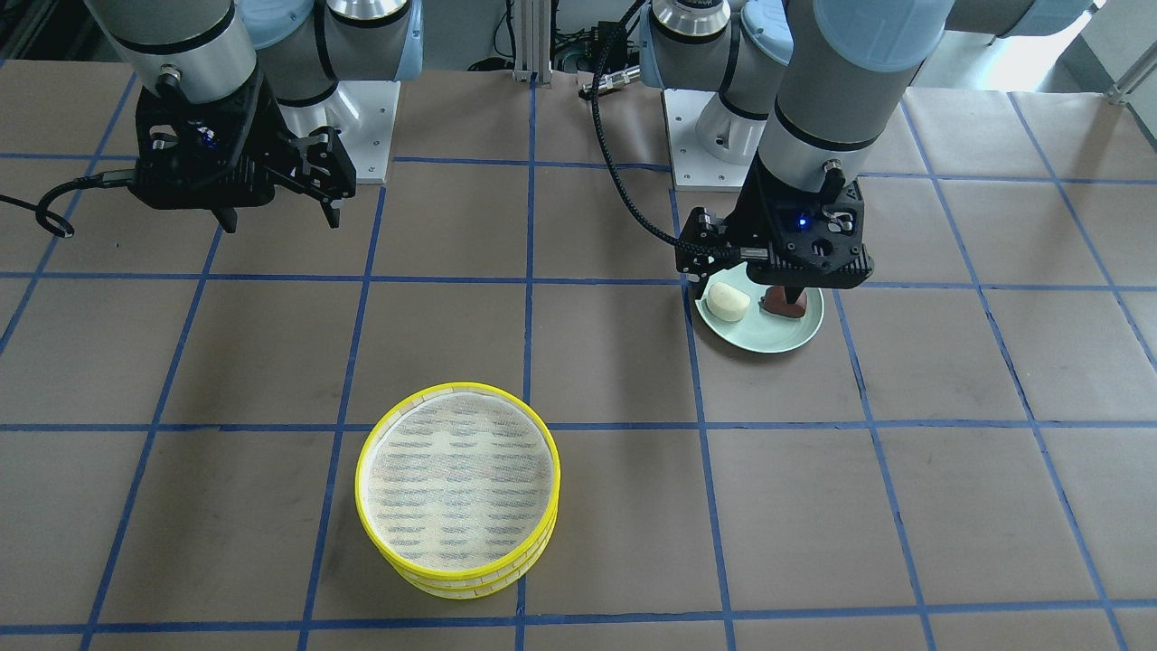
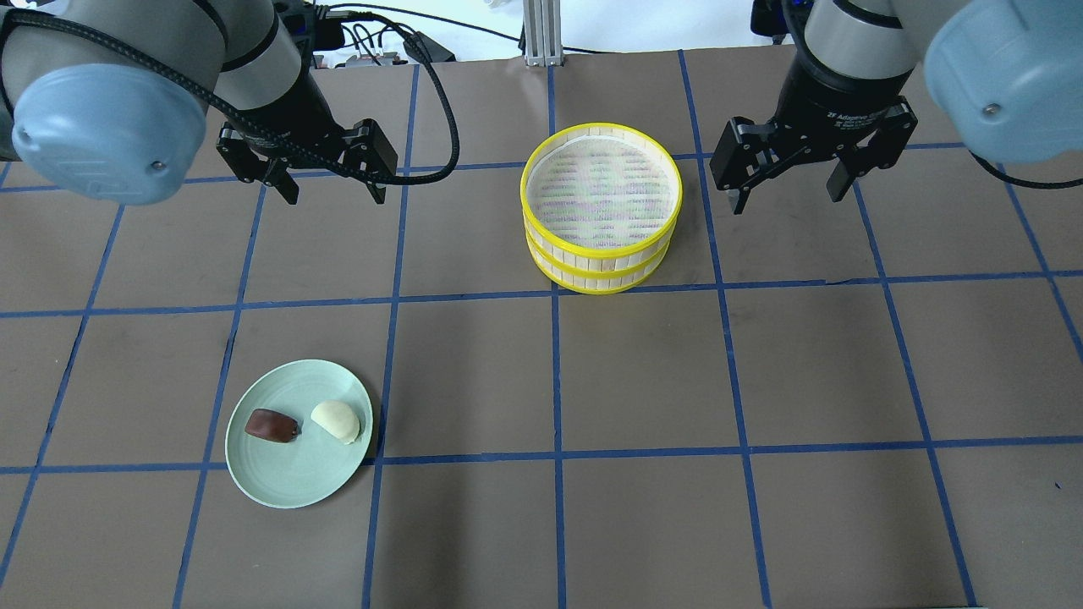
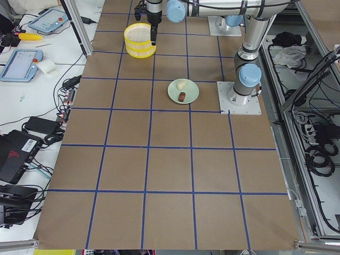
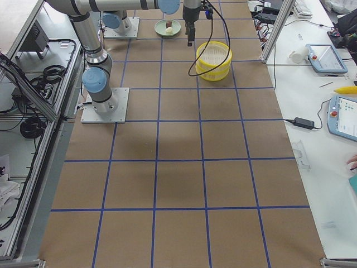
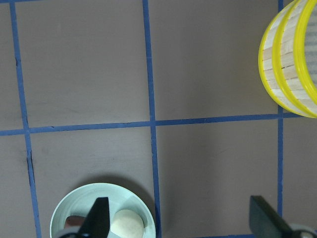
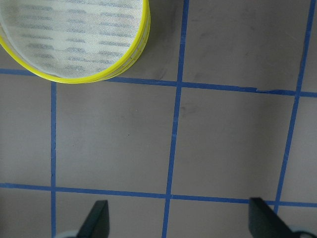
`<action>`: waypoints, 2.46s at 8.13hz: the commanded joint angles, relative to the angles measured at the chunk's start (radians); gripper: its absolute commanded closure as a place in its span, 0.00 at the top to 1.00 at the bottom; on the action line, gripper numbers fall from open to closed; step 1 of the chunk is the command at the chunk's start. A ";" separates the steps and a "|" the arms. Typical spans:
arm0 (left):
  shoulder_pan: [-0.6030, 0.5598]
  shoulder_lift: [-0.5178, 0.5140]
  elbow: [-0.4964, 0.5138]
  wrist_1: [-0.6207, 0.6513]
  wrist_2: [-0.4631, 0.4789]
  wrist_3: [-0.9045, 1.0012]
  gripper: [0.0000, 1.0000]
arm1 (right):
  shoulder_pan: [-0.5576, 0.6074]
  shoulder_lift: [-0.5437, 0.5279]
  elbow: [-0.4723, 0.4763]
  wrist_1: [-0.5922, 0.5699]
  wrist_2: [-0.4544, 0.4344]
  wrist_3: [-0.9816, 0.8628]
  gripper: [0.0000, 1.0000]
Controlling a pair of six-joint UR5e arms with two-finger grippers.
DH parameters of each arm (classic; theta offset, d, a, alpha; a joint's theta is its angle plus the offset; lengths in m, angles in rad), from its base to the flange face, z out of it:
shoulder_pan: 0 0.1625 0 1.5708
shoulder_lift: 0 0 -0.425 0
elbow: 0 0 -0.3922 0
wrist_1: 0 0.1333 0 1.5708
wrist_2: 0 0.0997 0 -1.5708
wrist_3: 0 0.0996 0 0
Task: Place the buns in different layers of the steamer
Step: 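Move the left gripper over the plate while the right grips the steamer rim, then grasp the white bun with the left gripper while the right lifts the top tier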
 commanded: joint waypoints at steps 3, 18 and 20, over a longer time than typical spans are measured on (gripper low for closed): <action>0.058 -0.018 -0.004 0.009 -0.003 0.003 1.00 | 0.000 0.004 0.002 -0.005 0.003 0.001 1.00; 0.152 -0.206 -0.309 -0.078 0.061 -0.370 0.91 | 0.015 0.482 0.024 -0.623 0.131 0.010 0.66; 0.152 -0.216 -0.333 -0.078 0.060 -0.379 0.86 | 0.015 0.475 0.024 -0.619 0.080 0.007 0.26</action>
